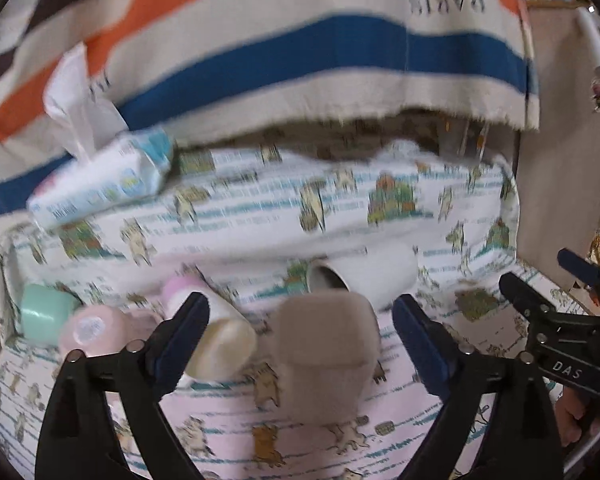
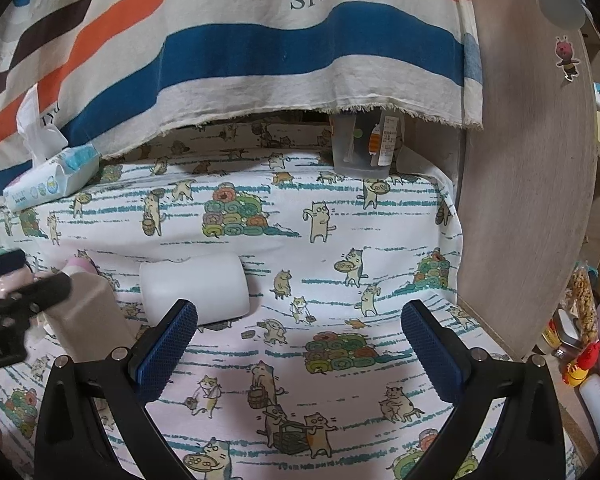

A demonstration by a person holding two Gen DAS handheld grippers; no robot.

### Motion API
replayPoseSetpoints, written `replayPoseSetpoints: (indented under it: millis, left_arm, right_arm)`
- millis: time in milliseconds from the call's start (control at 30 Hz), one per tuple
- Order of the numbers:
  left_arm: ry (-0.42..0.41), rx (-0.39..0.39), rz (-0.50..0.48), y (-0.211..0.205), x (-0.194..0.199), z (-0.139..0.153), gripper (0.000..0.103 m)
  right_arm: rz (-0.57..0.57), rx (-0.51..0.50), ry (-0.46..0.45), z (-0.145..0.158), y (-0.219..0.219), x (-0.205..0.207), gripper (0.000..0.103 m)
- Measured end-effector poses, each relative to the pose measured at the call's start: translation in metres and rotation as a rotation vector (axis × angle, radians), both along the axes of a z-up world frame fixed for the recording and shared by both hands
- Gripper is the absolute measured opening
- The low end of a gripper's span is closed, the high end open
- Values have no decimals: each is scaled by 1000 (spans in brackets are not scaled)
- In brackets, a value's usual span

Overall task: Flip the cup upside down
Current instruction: 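Lower the beige cup rim-down onto the table and open the left tool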

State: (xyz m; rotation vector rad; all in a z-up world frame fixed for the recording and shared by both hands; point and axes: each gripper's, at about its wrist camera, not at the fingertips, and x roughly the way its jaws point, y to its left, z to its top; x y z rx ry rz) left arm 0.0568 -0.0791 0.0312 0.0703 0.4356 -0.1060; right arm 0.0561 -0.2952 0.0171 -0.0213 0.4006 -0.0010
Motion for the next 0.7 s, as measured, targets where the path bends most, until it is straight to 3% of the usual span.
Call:
replayPoseSetpoints:
  millis: [167,367,500,700]
  left_arm:
    - [-109,-57,6,24,-20,15,102]
    - [-283,-17,25,45,-51,24,103]
    - [-339,-31,27,59,-65,21,103]
    - [-359,-40,48,75,-67,9,103]
  right_arm:
    - [22,18,-31,3,2,-6,103]
    - [49,40,-60,6,3,-11,103]
    - [71,61,-74,7,4,-14,103]
    - [95,82,-98,6,8,-19,103]
